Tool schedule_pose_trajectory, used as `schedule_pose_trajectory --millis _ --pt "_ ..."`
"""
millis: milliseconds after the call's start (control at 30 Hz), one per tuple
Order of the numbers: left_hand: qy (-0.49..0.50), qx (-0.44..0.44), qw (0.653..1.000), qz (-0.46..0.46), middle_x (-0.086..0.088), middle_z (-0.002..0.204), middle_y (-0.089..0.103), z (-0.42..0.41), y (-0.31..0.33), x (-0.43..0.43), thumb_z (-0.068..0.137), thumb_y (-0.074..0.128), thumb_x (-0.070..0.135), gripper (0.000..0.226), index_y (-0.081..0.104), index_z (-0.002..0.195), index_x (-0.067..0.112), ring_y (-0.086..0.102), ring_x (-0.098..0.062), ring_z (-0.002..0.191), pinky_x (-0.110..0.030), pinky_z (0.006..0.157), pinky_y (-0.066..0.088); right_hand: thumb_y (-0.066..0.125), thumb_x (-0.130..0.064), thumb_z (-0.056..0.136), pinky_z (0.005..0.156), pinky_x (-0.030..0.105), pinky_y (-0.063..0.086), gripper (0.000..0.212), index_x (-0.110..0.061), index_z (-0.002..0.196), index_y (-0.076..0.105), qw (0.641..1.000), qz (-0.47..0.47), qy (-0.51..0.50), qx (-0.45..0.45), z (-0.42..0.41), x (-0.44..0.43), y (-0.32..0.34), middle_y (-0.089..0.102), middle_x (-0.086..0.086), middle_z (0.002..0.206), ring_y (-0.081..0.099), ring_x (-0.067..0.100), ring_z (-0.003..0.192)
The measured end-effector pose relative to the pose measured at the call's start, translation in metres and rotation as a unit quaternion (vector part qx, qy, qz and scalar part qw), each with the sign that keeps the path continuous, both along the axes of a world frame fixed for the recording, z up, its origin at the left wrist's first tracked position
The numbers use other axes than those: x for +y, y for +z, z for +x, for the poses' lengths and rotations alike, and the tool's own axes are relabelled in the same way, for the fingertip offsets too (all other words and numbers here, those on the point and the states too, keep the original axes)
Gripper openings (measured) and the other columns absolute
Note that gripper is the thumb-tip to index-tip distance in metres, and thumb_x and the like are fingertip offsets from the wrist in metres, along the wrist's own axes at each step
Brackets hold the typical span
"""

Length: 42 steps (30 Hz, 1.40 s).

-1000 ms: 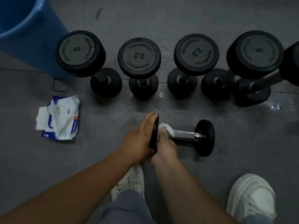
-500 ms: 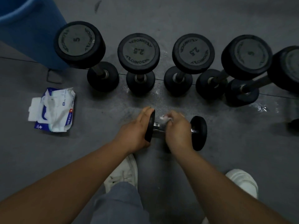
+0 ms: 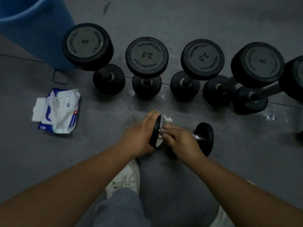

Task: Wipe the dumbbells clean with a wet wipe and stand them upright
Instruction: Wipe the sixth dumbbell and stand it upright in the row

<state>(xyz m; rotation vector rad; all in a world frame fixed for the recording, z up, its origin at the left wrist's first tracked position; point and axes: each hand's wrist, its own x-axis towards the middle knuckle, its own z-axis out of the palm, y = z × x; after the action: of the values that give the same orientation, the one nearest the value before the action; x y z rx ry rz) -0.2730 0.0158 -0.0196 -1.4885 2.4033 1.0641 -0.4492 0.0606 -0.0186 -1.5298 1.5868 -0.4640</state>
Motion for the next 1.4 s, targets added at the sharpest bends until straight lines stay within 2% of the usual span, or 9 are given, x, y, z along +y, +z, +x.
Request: schedule_pose_trajectory --millis 167,300,533,700,833,967,1100,1233,1400 --pt "0.006 -0.008 1.000 0.003 0.016 0.161 -0.001 0.000 0.000 0.000 0.071 0.078 0.033 0.112 0.003 0.154 0.031 0.062 -0.028 0.104 -0.041 0.081 0.053 0.071 -0.029 0.080 0.092 0.039 0.046 0.046 -0.023 0.122 0.054 0.983 0.052 0.066 0.163 0.007 -0.026 -0.013 0.059 0.002 0.120 0.056 0.023 0.109" --pt "0.002 -0.005 1.000 0.000 0.016 0.161 0.000 0.001 -0.004 -0.005 0.065 0.080 0.029 0.116 0.002 0.152 0.032 0.062 -0.028 0.107 -0.039 0.080 0.053 0.060 -0.032 0.086 0.088 0.037 0.044 0.028 -0.024 0.113 0.054 0.941 0.080 0.133 0.301 0.016 -0.036 -0.012 0.065 0.004 0.112 0.060 0.028 0.104" --pt "0.003 0.001 1.000 0.008 0.018 0.161 -0.005 0.001 -0.006 0.002 0.065 0.082 0.026 0.120 0.001 0.153 0.031 0.061 -0.027 0.108 -0.037 0.080 0.052 0.063 -0.014 0.082 0.073 0.027 0.048 0.029 -0.025 0.109 0.064 0.996 0.003 0.030 0.084 0.003 -0.010 -0.010 0.071 -0.002 0.095 0.064 0.015 0.087" --pt "0.005 0.019 1.000 -0.008 0.017 0.159 0.001 0.000 -0.006 -0.006 0.073 0.076 0.037 0.107 0.003 0.151 0.031 0.062 -0.028 0.105 -0.041 0.078 0.054 0.063 -0.023 0.085 0.079 0.033 0.049 0.020 -0.017 0.104 0.060 0.968 0.088 0.118 0.202 0.006 -0.041 -0.007 0.068 0.007 0.102 0.062 0.028 0.097" --pt "0.005 0.025 0.999 -0.022 0.019 0.159 -0.002 0.004 -0.014 0.001 0.069 0.077 0.034 0.110 0.001 0.148 0.035 0.063 -0.029 0.104 -0.042 0.075 0.055 0.056 -0.002 0.081 0.090 0.021 0.049 0.028 -0.026 0.092 0.068 0.997 0.036 -0.068 -0.005 0.012 -0.013 0.004 0.073 -0.005 0.090 0.065 0.003 0.099" --pt "0.002 0.014 1.000 -0.011 0.016 0.158 0.003 0.002 -0.009 -0.003 0.064 0.077 0.028 0.112 0.004 0.149 0.033 0.063 -0.031 0.098 -0.043 0.075 0.054 0.060 -0.004 0.083 0.071 0.018 0.047 0.021 -0.023 0.088 0.067 0.959 -0.003 -0.274 -0.075 0.009 -0.019 0.013 0.068 -0.010 0.083 0.062 0.000 0.078" --pt "0.001 0.015 1.000 0.005 0.014 0.161 0.003 0.001 -0.008 -0.005 0.065 0.078 0.031 0.114 0.004 0.152 0.031 0.063 -0.032 0.105 -0.042 0.080 0.054 0.044 -0.033 0.090 0.095 0.034 0.039 0.029 -0.016 0.102 0.064 0.986 0.001 0.049 0.161 0.013 -0.006 -0.006 0.060 0.009 0.121 0.054 0.025 0.117" --pt "-0.003 0.021 1.000 0.006 0.014 0.162 0.000 0.003 -0.007 -0.002 0.068 0.079 0.042 0.115 0.003 0.153 0.029 0.061 -0.030 0.110 -0.041 0.083 0.053 0.058 -0.033 0.085 0.115 0.043 0.022 0.018 -0.023 0.097 0.068 0.969 -0.024 0.178 0.168 -0.002 0.008 -0.014 0.034 0.007 0.156 0.033 0.021 0.142" --pt "-0.006 0.000 1.000 -0.007 0.018 0.160 -0.002 0.001 -0.007 -0.004 0.067 0.080 0.033 0.115 -0.001 0.149 0.035 0.064 -0.028 0.099 -0.035 0.073 0.051 0.064 -0.010 0.078 0.090 0.036 0.048 0.009 -0.011 0.086 0.068 0.981 -0.026 0.163 0.105 -0.005 -0.016 -0.009 0.065 0.005 0.116 0.061 0.026 0.103"
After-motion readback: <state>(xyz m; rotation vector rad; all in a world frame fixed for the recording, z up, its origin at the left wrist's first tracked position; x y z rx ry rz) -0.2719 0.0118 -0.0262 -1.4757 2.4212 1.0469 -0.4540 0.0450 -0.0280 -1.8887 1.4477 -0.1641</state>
